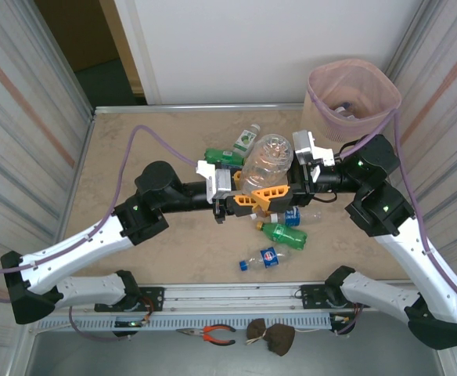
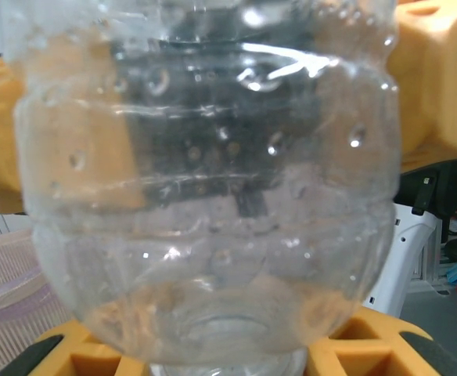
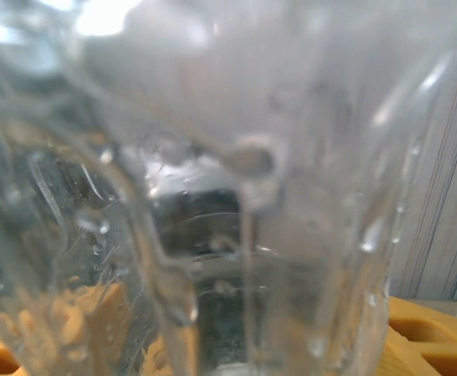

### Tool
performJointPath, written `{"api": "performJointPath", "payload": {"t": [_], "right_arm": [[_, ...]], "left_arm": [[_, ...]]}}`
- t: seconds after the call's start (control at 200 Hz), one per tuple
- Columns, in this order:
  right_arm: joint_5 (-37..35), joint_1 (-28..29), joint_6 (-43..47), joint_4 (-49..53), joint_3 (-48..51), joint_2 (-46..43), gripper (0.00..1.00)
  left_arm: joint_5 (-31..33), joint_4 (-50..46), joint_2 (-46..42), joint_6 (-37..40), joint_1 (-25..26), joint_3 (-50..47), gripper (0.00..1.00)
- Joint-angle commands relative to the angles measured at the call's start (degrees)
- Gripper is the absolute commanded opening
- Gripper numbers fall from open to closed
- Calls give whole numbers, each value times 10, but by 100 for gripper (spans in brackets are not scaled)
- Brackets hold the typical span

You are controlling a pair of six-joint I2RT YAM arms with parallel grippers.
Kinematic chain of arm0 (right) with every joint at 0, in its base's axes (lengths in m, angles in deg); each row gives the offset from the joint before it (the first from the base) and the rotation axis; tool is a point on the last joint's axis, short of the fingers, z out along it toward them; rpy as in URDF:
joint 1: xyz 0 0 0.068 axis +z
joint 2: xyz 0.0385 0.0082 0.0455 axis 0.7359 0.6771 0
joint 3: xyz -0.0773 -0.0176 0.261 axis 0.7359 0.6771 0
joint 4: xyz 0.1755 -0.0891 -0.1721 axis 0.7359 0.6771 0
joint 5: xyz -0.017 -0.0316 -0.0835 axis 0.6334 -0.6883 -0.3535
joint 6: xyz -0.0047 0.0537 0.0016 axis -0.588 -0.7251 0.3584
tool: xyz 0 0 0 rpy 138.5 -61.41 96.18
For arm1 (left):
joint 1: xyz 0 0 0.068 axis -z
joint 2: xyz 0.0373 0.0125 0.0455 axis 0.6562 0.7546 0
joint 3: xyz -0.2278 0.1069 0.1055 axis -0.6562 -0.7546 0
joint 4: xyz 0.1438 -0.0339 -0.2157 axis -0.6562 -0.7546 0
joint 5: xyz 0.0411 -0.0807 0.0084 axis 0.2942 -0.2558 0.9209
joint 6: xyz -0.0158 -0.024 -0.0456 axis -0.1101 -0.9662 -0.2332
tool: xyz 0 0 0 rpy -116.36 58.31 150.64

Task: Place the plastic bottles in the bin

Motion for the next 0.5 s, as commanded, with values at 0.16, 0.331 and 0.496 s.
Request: {"api": "performJointPath", "payload": {"t": [0.16,0.331,0.496], "right_arm": [[4,10,9,5,-19,-6,60],[-61,10,29,33,-27,-9,60],[-123,7,61,74,-49,-3,59]], "left_arm": [[16,20,-4,1,-6,9,40],[39,29,-19,0,-6,-12,59],[77,25,-40,-5,-5,-43,70]]}}
